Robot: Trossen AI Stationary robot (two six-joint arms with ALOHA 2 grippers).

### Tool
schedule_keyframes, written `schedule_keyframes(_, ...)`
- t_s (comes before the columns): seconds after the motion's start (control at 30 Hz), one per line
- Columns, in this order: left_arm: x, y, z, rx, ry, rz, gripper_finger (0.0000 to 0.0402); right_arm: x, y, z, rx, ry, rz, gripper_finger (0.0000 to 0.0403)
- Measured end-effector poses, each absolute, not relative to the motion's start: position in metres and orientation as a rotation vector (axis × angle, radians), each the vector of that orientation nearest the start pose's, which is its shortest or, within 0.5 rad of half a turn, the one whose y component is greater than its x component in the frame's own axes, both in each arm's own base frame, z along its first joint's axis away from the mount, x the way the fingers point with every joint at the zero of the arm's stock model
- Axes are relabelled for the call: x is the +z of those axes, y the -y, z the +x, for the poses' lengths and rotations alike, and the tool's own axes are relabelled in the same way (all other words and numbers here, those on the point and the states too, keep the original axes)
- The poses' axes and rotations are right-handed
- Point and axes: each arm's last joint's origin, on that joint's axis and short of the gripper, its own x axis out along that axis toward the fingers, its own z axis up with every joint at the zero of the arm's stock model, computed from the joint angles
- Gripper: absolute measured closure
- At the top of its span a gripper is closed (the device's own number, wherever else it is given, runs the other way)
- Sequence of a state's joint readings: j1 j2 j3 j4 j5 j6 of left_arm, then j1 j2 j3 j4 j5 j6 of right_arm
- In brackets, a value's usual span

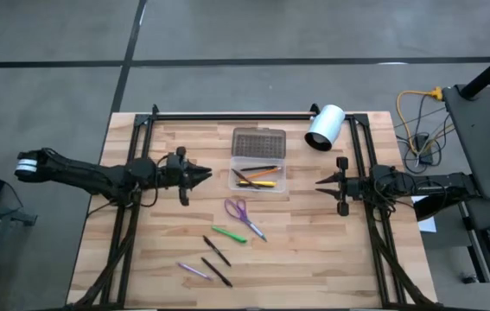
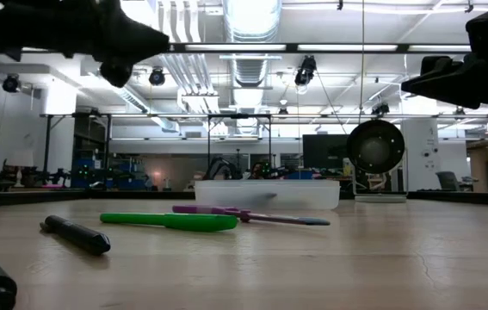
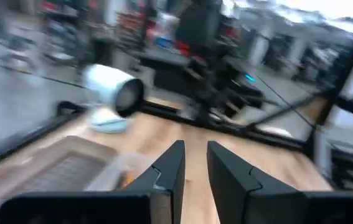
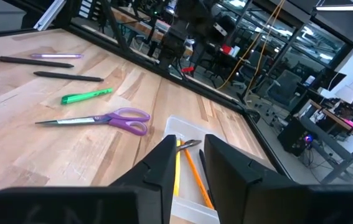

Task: Pick & place school supplies into a supply box
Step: Put the green pen into the transparent bin

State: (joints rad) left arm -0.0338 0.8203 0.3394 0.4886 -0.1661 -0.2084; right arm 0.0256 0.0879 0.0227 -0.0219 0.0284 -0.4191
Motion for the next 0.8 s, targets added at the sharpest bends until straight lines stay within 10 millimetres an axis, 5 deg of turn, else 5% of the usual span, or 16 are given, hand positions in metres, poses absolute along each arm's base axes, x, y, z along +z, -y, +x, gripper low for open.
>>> schedule_keyframes(0.2,0.251,0.010,0.207,-0.128,-0.131,-0.199,0.0349,0.162,-0.002,0.102,0.015,-0.086,-0.422,0.0335)
schedule_keyframes(0.5,0.262,0.021,0.240,-0.191,-0.422,-0.210,0.0349,0.162,-0.002,0.102,0.015,-0.085,-0.422,0.0324)
schedule_keyframes(0.8,0.274,0.049,0.245,-0.273,-0.500,-0.180,0.0349,0.162,-0.002,0.102,0.015,-0.086,-0.422,0.0317)
